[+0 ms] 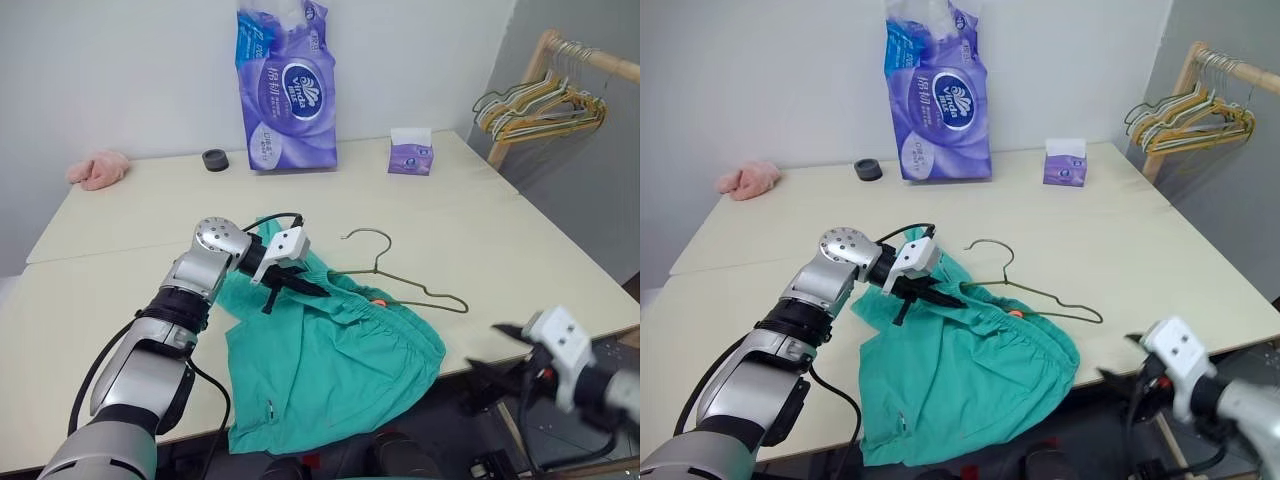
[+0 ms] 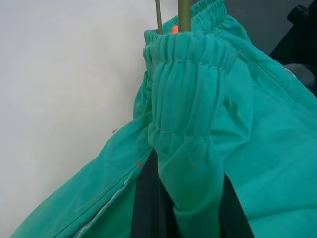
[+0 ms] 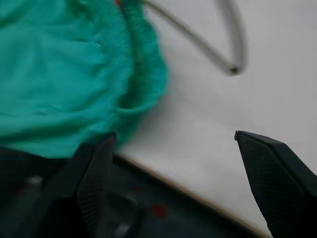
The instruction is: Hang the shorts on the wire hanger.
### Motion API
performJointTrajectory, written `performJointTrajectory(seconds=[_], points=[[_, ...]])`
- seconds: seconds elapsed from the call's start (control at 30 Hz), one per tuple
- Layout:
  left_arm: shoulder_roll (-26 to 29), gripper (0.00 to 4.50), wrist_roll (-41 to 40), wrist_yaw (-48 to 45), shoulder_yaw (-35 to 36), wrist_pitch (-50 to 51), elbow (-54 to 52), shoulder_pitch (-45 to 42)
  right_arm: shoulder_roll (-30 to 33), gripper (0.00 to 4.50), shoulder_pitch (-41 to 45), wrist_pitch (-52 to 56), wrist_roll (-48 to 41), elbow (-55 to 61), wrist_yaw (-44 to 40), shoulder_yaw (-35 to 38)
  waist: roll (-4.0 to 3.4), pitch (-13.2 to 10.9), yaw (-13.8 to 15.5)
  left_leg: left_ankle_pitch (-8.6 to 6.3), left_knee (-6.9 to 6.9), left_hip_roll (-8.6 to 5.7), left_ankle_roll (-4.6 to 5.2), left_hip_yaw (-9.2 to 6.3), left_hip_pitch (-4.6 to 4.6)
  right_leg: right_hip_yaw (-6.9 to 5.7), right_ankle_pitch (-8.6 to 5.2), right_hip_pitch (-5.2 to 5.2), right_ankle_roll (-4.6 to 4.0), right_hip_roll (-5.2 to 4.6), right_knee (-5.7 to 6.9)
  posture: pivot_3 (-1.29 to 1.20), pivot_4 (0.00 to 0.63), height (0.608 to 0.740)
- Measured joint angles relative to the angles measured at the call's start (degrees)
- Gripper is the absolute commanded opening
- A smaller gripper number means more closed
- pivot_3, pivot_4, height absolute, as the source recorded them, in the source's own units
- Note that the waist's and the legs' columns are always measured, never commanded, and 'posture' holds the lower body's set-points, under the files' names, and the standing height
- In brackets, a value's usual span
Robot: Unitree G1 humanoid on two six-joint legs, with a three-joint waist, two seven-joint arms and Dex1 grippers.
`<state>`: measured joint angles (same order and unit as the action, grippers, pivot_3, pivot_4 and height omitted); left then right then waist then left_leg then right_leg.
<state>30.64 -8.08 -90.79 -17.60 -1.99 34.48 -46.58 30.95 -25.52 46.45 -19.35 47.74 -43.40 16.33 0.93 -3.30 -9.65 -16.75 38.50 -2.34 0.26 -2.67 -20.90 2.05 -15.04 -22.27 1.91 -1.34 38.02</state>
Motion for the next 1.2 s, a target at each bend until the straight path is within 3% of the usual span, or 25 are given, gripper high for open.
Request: performJointTrajectory(seconds=[0.17, 0.27, 0.57, 0.73, 0.97, 1.2], points=[[-0.1, 0.0, 0.2, 0.1, 0.0, 0.0, 0.3, -0.2, -3.4, 4.06, 1.5, 3.0, -0.1, -0.4, 7.9, -4.0, 0.3, 0.3, -0.1, -0.24, 0.25, 0.06, -0.03, -0.05, -0.04, -0.03, -0.02, 0.01, 0.03, 0.07, -0.04, -0.29, 0.021, 0.74], [-0.1, 0.0, 0.3, 0.1, 0.1, 0.0, 0.6, -0.3, -6.3, 4.06, 2.3, 5.5, -2.7, -0.9, 11.3, -6.9, 1.07, 0.6, -0.1, -0.37, 0.22, 0.27, -0.25, -0.24, -0.11, -0.18, -0.06, -0.02, -0.03, 0.27, -0.16, -0.29, 0.025, 0.74], [-0.1, 0.0, 0.3, 0.2, 0.2, 0.0, 0.8, -0.3, -7.4, 4.06, 4.1, 6.8, -6.6, -5.8, 16.3, -13.7, 1.64, 0.8, -0.2, -0.56, 0.22, 0.3, -0.16, -0.22, -0.24, -0.18, -0.06, -0.04, -0.04, 0.28, -0.4, -0.27, 0.023, 0.74], [0.0, 0.0, 0.3, 0.8, 1.2, 0.3, 0.8, -0.3, -7.9, 2.5, 6.6, 6.8, -7.2, -7.7, 20.1, -14.5, 2.22, 0.9, -0.5, -0.64, 0.21, 0.32, -0.13, -0.21, -0.27, -0.19, -0.05, -0.05, -0.04, 0.28, -0.5, -0.27, 0.026, 0.74], [0.0, 0.0, 0.2, 1.5, 2.2, 1.3, 0.3, -0.3, -5.3, 0.02, 9.6, 5.6, -7.1, -8.5, 21.8, -12.2, 2.36, 1.0, -1.5, -0.85, 0.3, 0.17, 0.12, -0.14, -0.49, -0.08, 0.01, -0.05, 0.04, 0.17, -0.92, -0.27, 0.032, 0.74], [0.0, 0.0, -0.7, 1.3, 2.3, 3.8, -1.4, -0.2, -0.4, 0.02, 13.0, 3.7, -7.2, -11.0, 20.5, -6.3, 1.92, 0.9, -1.5, -0.89, 0.34, 0.12, 0.2, -0.11, -0.49, -0.04, 0.02, -0.05, 0.06, 0.12, -0.83, -0.27, 0.037, 0.74]])
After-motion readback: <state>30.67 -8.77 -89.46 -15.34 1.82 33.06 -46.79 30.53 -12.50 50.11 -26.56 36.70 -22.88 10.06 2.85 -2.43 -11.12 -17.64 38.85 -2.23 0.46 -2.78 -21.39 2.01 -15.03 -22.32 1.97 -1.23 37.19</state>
